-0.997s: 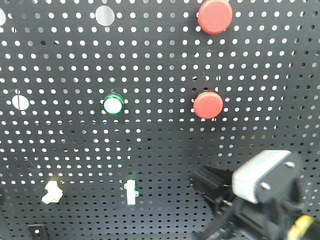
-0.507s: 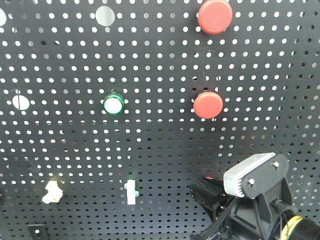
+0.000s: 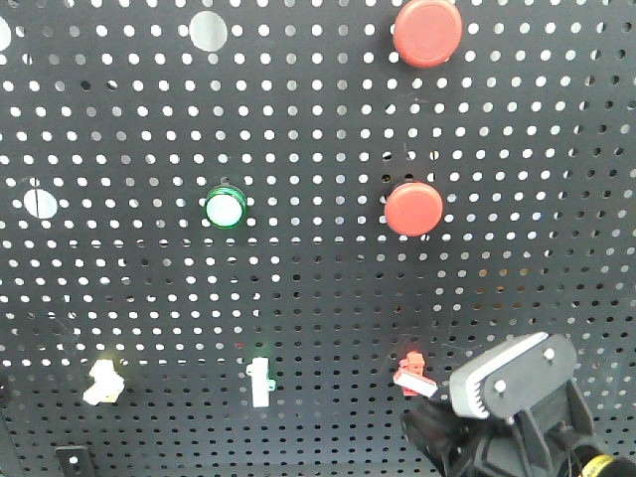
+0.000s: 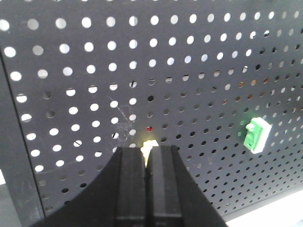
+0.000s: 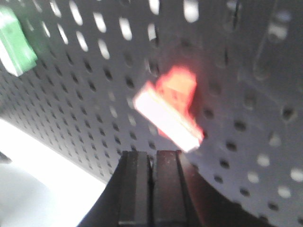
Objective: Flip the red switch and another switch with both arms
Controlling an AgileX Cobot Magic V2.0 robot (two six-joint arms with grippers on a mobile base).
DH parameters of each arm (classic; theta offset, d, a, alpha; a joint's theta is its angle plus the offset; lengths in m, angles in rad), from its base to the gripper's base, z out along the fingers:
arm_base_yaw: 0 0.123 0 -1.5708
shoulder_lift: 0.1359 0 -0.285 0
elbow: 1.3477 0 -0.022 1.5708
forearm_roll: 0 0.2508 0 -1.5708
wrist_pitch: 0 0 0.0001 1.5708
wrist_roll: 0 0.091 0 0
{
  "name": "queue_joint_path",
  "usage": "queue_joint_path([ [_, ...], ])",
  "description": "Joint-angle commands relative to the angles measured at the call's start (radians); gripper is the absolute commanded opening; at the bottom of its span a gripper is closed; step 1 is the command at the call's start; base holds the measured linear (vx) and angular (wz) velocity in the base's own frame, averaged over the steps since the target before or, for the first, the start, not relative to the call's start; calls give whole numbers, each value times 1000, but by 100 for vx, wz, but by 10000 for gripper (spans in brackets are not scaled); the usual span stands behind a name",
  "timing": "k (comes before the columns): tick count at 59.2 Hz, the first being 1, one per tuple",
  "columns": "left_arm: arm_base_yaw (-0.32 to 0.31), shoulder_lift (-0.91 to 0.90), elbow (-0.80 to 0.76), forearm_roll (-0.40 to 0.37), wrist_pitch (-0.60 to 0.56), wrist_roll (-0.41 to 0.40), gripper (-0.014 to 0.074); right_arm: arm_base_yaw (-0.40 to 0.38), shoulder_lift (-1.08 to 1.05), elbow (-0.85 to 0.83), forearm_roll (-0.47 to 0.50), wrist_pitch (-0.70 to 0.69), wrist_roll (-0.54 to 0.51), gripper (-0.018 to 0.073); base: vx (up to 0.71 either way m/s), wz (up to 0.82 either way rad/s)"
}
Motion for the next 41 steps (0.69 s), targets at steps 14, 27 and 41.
queue_joint_path([
  [14,-8,-3,-33,-3,-79,-5,2,-4,-63,-34,4,-176,1,-6,0,0],
  [27,-8,-3,-33,-3,-79,-5,2,-4,-91,-34,6,-232,6,-6,0,0],
  [41,-8,-3,-33,-3,-79,-5,2,-4,-64,-34,-2,-342,24,-6,0,0],
])
